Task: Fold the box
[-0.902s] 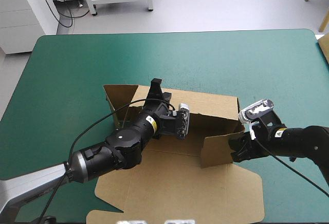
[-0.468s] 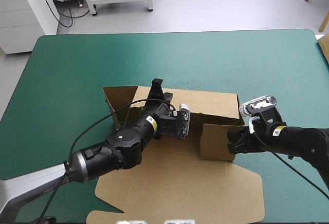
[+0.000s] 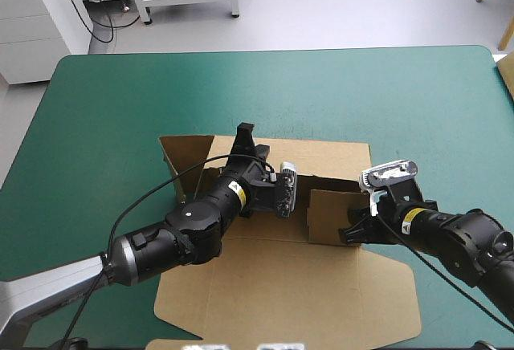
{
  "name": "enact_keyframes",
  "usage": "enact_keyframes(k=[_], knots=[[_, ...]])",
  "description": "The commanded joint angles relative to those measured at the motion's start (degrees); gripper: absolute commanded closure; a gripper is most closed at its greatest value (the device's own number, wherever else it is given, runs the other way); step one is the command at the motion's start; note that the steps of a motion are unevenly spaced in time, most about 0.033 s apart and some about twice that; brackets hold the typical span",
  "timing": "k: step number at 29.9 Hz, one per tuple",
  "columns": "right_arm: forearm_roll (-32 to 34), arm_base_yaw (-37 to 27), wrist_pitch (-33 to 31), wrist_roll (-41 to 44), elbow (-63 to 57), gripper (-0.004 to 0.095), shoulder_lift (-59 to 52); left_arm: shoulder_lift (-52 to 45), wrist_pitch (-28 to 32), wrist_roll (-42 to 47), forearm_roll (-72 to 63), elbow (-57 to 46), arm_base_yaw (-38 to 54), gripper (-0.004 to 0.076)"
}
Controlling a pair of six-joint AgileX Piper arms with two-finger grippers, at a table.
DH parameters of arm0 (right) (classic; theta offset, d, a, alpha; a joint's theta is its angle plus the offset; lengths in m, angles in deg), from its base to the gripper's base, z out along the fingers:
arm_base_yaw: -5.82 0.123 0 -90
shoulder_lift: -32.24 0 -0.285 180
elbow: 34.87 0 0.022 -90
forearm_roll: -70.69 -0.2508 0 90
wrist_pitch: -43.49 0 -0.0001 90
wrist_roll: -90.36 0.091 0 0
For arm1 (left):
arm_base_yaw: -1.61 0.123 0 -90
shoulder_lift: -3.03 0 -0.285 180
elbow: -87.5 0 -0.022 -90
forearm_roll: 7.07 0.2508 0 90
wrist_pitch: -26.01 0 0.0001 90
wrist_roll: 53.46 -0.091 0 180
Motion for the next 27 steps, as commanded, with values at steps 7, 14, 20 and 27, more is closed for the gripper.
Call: enact_keyframes(k=[7,14,20,27], knots=[[7.9,1.3,9.5,11.6,1.3,0.0495,-0.2,-1.8,2.0,0.7,0.2,1.2,-0.2,0.0731],[7.8,1.3,11.7,11.5,1.3,0.0497,5.0,-1.8,2.0,0.7,-1.8,1.2,-0.3,0.0731],[7.9,1.3,14.9,11.6,1.3,0.054,6.6,-1.8,2.1,0.7,-1.8,1.2,-0.3,0.0731],[6.4,1.4,14.8,9.7,1.3,0.0917,6.6,-1.8,2.1,0.7,-1.8,1.2,-0.3,0.0731]])
